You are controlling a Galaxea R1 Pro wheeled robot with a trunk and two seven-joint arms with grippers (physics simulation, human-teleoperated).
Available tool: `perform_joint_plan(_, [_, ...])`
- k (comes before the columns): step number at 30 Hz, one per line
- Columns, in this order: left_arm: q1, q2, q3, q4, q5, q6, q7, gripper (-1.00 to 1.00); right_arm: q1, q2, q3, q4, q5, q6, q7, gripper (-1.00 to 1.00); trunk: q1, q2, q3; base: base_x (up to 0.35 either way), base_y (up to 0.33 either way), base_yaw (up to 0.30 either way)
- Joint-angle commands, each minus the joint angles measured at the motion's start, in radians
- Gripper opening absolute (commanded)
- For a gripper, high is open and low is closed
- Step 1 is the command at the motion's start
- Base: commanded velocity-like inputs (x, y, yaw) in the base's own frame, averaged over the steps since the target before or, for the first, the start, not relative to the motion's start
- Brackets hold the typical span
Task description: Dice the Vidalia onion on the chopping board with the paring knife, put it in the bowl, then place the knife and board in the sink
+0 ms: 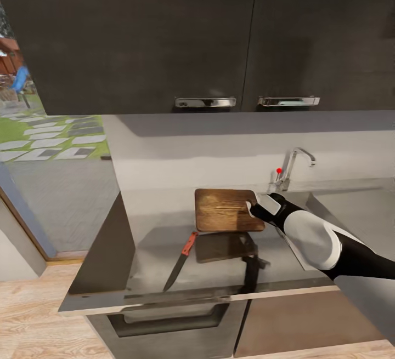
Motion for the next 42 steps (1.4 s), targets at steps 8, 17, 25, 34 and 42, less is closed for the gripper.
perform_joint_plan(8, [0.000, -0.001, 0.005, -0.003, 0.006, 0.000, -0.006, 1.00, 0.000, 0.018, 0.006, -0.001, -0.010, 0.007, -0.005, -1.00, 0.001, -0.002, -0.002, 0.000, -0.126, 0.000])
perform_joint_plan(17, [0.000, -0.001, 0.005, -0.003, 0.006, 0.000, -0.006, 1.00, 0.003, 0.046, 0.006, 0.000, -0.009, 0.006, -0.005, -1.00, 0.001, -0.002, -0.004, 0.000, -0.008, 0.000])
perform_joint_plan(25, [0.000, 0.000, 0.007, -0.002, 0.006, 0.000, -0.006, 1.00, 0.006, 0.045, 0.004, -0.002, -0.009, 0.006, -0.005, -1.00, 0.001, -0.002, -0.016, 0.000, 0.000, 0.000])
perform_joint_plan(34, [0.000, -0.002, 0.007, -0.003, 0.006, 0.000, -0.006, 1.00, 0.008, 0.040, 0.004, -0.003, -0.009, 0.003, -0.026, -1.00, 0.001, -0.002, -0.030, 0.000, -0.007, 0.000])
perform_joint_plan(42, [0.000, -0.002, 0.007, -0.003, 0.006, 0.000, -0.006, 1.00, 0.008, 0.039, 0.005, -0.005, -0.006, 0.002, -0.047, -1.00, 0.001, -0.002, -0.040, 0.000, -0.086, 0.000])
